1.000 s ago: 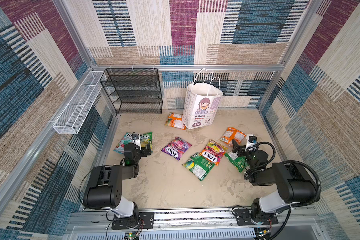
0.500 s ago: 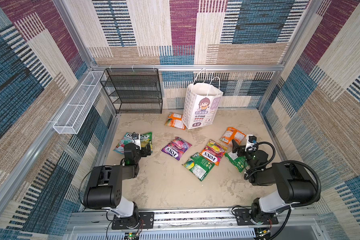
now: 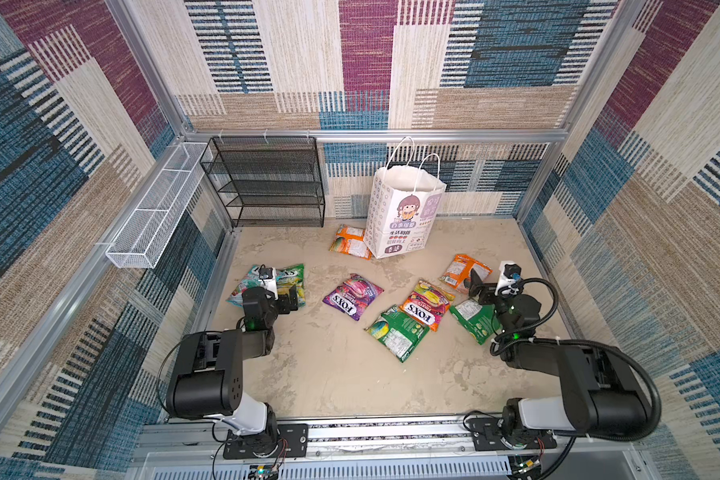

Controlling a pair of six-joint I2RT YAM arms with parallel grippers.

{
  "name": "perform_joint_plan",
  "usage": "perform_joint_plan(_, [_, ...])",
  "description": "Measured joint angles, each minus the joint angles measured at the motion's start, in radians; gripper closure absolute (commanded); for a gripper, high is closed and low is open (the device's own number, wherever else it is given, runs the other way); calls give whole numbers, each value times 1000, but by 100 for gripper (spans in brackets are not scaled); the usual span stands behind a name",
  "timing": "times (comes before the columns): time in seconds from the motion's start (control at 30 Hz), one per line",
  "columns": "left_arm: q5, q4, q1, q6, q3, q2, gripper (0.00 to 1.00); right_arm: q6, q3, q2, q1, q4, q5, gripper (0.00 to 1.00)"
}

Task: Place the snacks into the paper bag
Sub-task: 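Reach the right gripper to the white paper bag and grasp its rim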

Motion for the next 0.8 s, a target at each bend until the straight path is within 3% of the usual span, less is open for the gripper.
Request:
perform_joint_plan(0.1, [10,0,0,-2,0,0,0,140,164,-93,13,-206,53,0])
perform_joint_plan(0.27, [14,10,0,-5,-8,-2,0,415,482,-51,5,-600,109,0])
perform_joint_plan(0.4, [-85,57,-6,-33,-105,-60,0,572,628,12,-20,-844,21,0])
perform_joint_plan(0.53, [-246,-1,-112,-36,-133,-297,0,681,780,48,7,-1010,-87,0])
perform_joint_plan(0.63, [-333,-203,-158,-136,-43,-533,0,746,918,98,40,-1081,-134,0])
perform_joint_plan(0.7, [-336,-325,-164,-235,43,-641,0,790,990,140,59,-1117,-154,0])
perform_joint_plan(0.8, [-252,-520,-167,-383,167,-713,0,859,1071,202,92,-1174,-159,3])
